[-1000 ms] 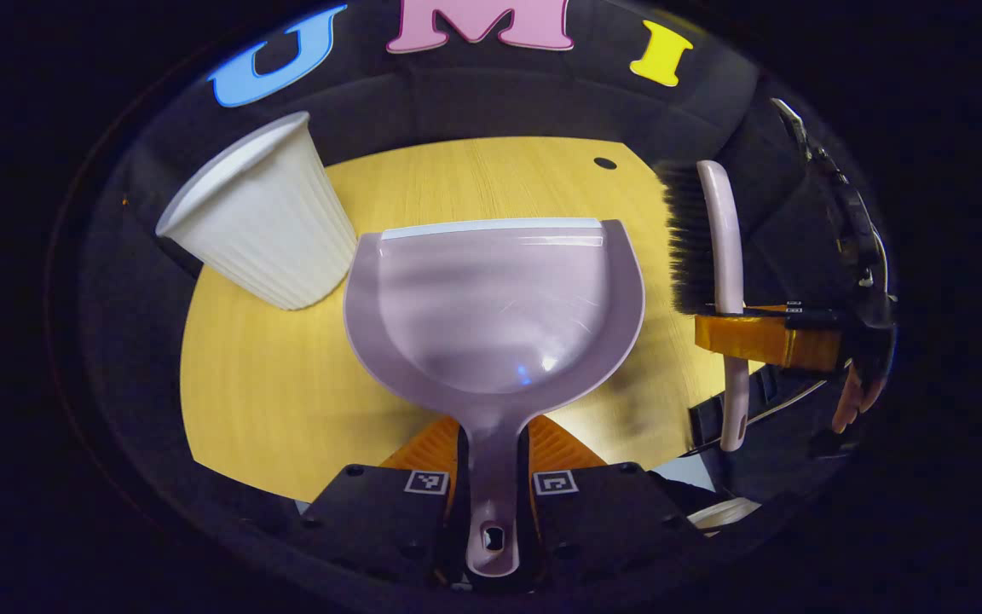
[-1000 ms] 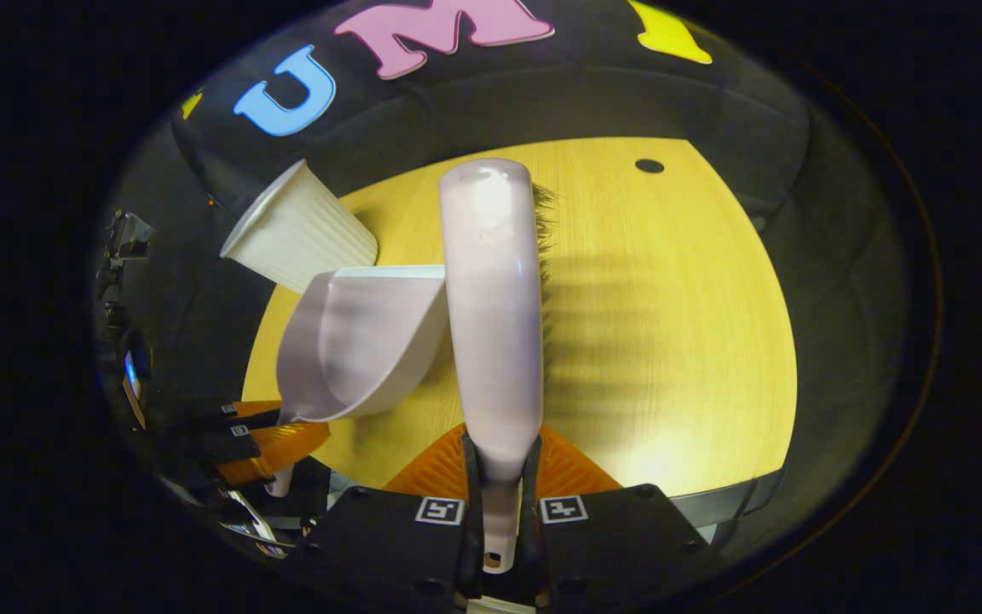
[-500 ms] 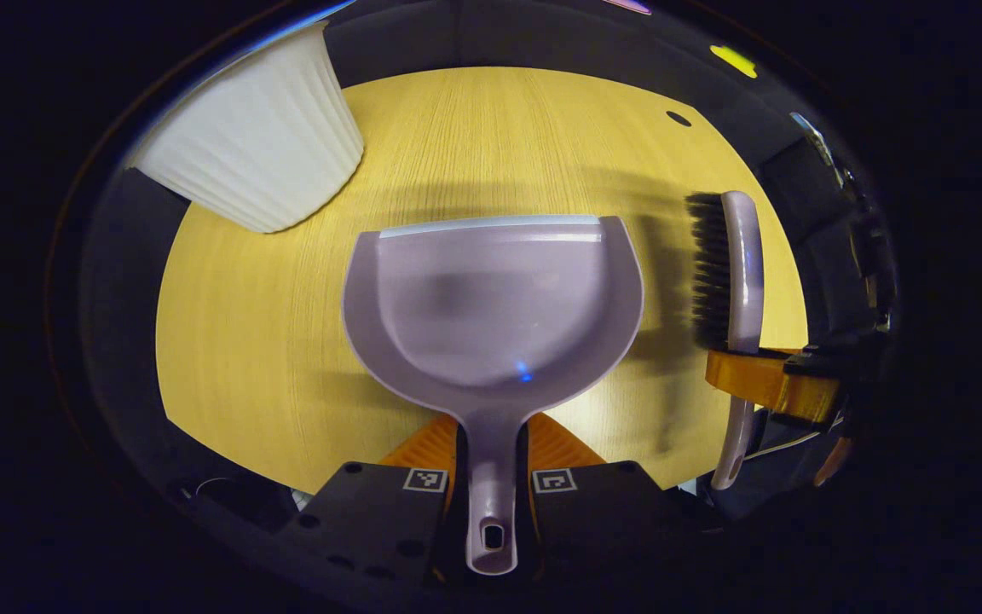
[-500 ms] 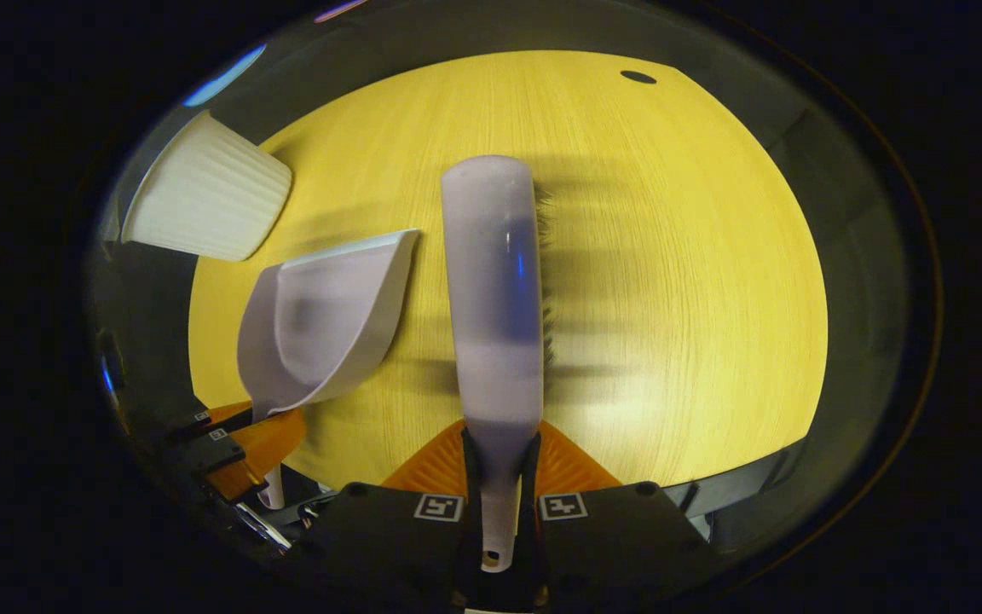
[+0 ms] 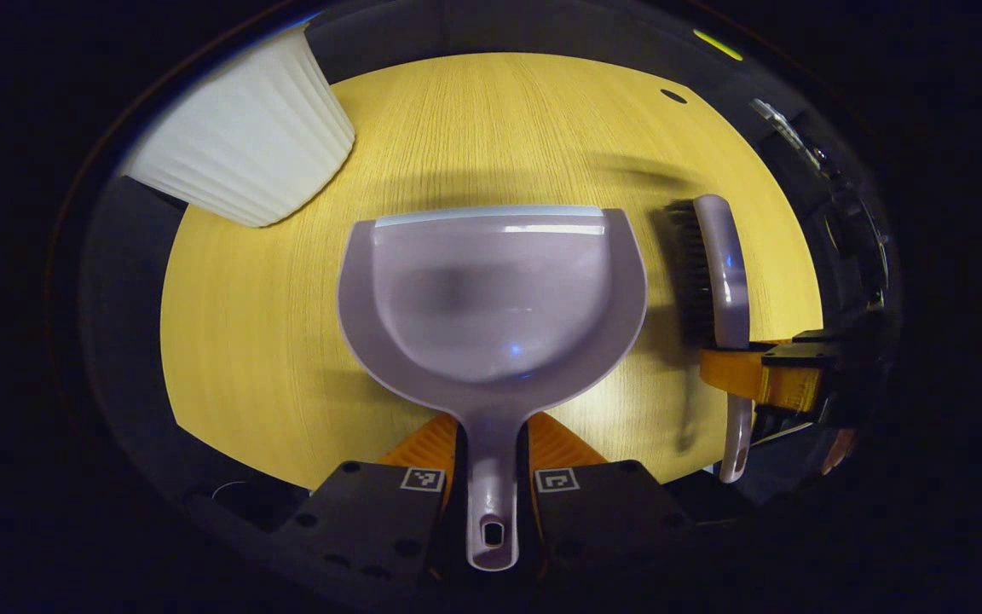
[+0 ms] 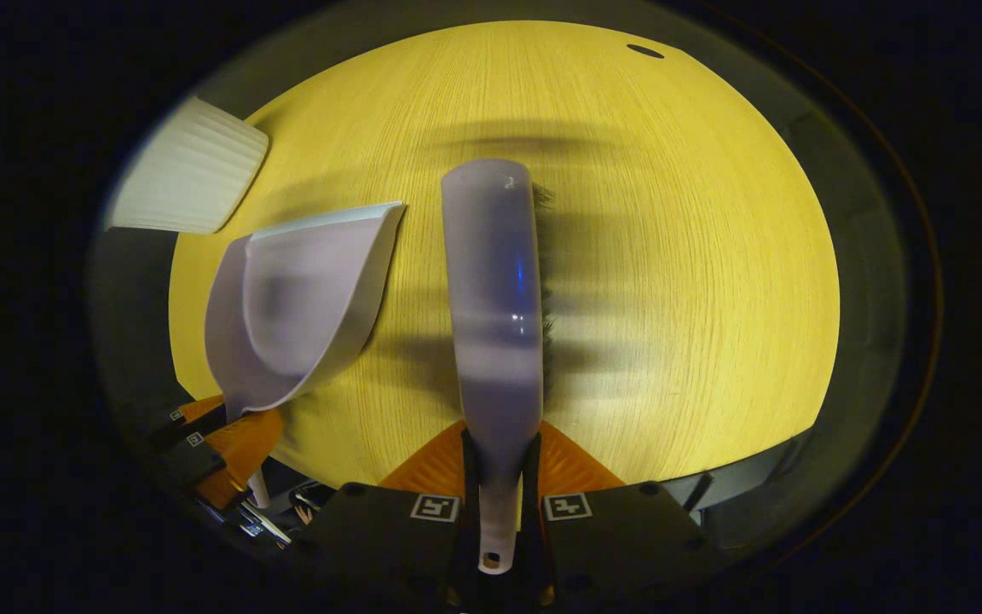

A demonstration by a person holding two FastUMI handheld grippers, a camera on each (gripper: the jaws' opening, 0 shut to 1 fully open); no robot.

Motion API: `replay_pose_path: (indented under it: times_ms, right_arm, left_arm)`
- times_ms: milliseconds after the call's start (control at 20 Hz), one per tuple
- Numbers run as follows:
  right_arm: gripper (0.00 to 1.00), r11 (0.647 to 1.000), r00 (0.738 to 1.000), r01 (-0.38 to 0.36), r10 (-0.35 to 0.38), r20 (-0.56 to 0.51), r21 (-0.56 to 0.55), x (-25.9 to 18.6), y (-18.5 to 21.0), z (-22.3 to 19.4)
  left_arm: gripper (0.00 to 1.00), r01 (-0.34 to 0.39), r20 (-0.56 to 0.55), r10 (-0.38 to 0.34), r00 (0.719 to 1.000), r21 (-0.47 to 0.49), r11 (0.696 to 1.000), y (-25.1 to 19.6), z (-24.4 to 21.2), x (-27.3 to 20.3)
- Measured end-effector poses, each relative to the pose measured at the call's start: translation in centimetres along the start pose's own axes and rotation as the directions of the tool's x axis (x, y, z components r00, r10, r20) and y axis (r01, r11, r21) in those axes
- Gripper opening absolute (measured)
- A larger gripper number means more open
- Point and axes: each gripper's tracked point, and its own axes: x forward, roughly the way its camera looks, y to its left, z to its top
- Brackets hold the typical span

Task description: Pick up the small broom and dustpan from the desktop, sweep the trash into the dustpan with the broom, and then empty the trash into the garbage bin.

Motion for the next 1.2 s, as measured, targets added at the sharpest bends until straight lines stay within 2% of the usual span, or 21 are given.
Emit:
replay_pose_path:
  times_ms: [250,400,450,600,650,700,800,850,950,1000,1050,1150,1200]
  right_arm:
    - [0.32,1.000,1.000,0.005,-0.005,-0.013,-0.001,-0.3,0.0,0.2]
    - [0.34,0.999,0.999,-0.032,0.032,-0.018,0.016,-1.0,1.1,0.0]
    - [0.41,0.999,0.999,-0.041,0.041,-0.013,0.012,-1.2,1.3,-0.1]
    - [0.36,0.999,0.999,-0.049,0.049,0.004,0.007,-1.8,1.5,0.4]
    - [0.46,0.999,0.999,-0.052,0.052,0.008,0.013,-1.9,1.5,0.4]
    - [0.41,0.999,0.999,-0.051,0.051,0.015,0.015,-2.1,1.4,0.6]
    - [0.40,0.999,0.999,-0.043,0.043,0.024,0.009,-2.3,1.0,0.8]
    - [0.48,0.999,0.998,-0.053,0.053,0.026,0.003,-2.5,1.1,0.7]
    - [0.49,0.999,0.998,-0.054,0.054,0.027,0.001,-2.6,1.1,0.6]
    - [0.55,0.999,0.998,-0.053,0.053,0.033,0.001,-2.7,1.1,0.6]
    - [0.53,0.998,0.998,-0.055,0.055,0.038,-0.004,-2.8,1.1,0.6]
    - [0.70,0.998,0.997,-0.064,0.065,0.048,-0.016,-3.3,1.4,0.5]
    - [0.68,0.998,0.996,-0.058,0.059,0.059,-0.022,-3.7,1.2,0.7]
  left_arm:
    - [0.25,0.008,-0.023,-0.009,1.000,-0.006,1.000,0.0,-0.3,-0.1]
    - [0.27,0.043,-0.046,-0.044,0.998,-0.018,0.999,-0.3,-0.8,0.1]
    - [0.32,0.037,-0.045,-0.038,0.998,-0.027,0.999,-0.2,-0.7,-0.1]
    - [0.46,0.037,-0.029,-0.039,0.999,-0.042,0.998,0.0,-0.5,-0.7]
    - [0.49,0.035,-0.025,-0.036,0.999,-0.040,0.999,0.0,-0.5,-0.8]
    - [0.52,0.031,-0.019,-0.031,0.999,-0.035,0.999,0.0,-0.6,-0.9]
    - [0.56,0.022,-0.009,-0.022,1.000,-0.022,1.000,-0.1,-0.4,-1.2]
    - [0.56,0.021,-0.003,-0.021,1.000,-0.018,1.000,-0.2,-0.4,-1.3]
    - [0.57,0.027,0.005,-0.027,1.000,-0.019,0.999,-0.4,-0.4,-1.7]
    - [0.56,0.028,0.014,-0.028,1.000,-0.022,0.999,-0.3,-0.3,-2.1]
    - [0.57,0.026,0.027,-0.025,0.999,-0.025,0.999,-0.1,-0.2,-2.2]
    - [0.59,0.033,0.064,-0.031,0.997,-0.032,0.999,0.0,0.2,-3.0]
    - [0.58,0.040,0.074,-0.037,0.997,-0.041,0.998,0.0,0.3,-3.3]
